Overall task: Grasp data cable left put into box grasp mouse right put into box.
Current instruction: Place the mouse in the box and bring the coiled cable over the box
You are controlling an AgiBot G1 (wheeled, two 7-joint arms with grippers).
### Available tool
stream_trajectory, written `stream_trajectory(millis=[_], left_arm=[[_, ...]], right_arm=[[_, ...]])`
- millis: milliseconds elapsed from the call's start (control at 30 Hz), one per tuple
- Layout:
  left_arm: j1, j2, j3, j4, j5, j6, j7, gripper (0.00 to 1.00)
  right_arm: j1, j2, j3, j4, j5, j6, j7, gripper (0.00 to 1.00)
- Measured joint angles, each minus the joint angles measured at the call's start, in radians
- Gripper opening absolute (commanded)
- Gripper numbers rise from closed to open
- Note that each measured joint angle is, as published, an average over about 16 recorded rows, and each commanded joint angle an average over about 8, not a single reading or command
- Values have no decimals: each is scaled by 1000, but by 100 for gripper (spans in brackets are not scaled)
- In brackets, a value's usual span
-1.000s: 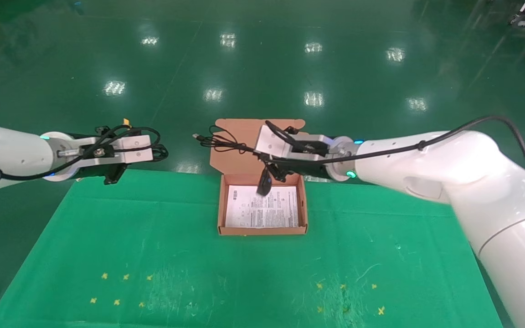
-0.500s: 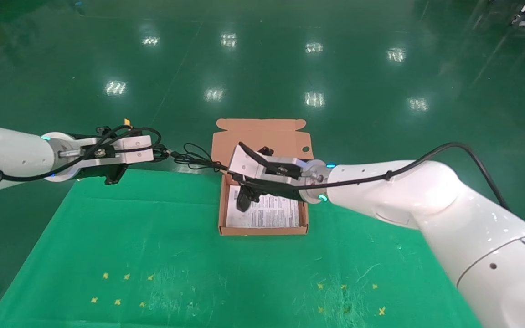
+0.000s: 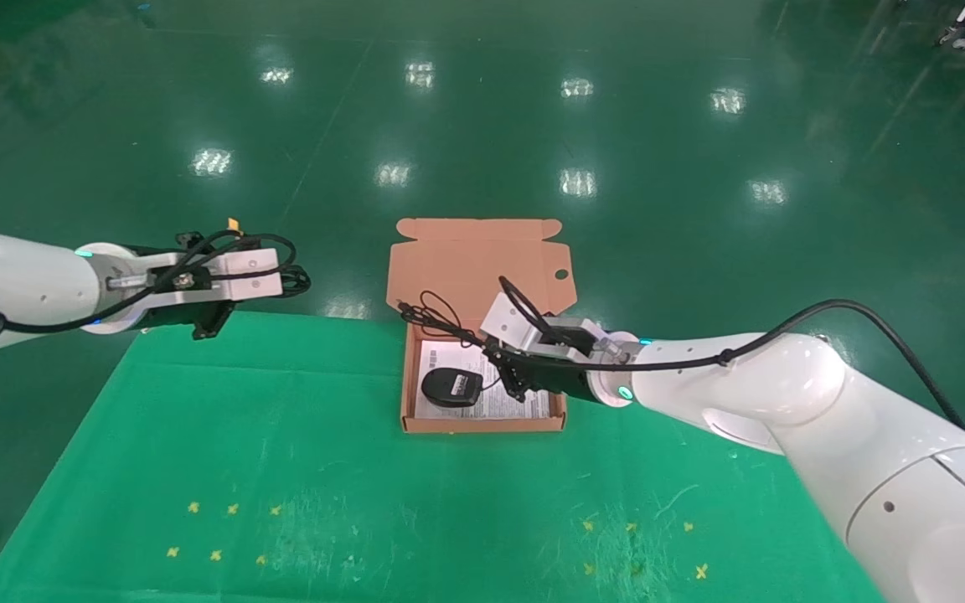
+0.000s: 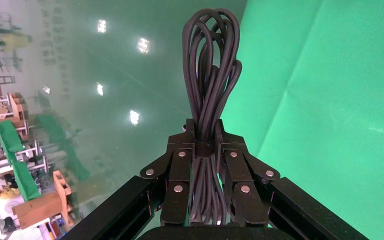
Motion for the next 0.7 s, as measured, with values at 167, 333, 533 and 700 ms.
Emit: stream_trajectory(millis=[167, 333, 533, 700], left_arm=[[6, 7, 3, -1, -5, -1, 2, 0], [19, 28, 10, 0, -14, -12, 10, 0], [52, 87, 34, 20, -4, -56, 28, 0], [84, 164, 58, 72, 17, -131, 48, 0]], right_arm=[[3, 10, -20, 4, 8, 2, 12, 100], [3, 28, -28, 22, 11, 5, 23, 100], [5, 76, -32, 64, 11, 9, 43, 100], [10, 146, -33, 124, 5, 11, 69, 100]])
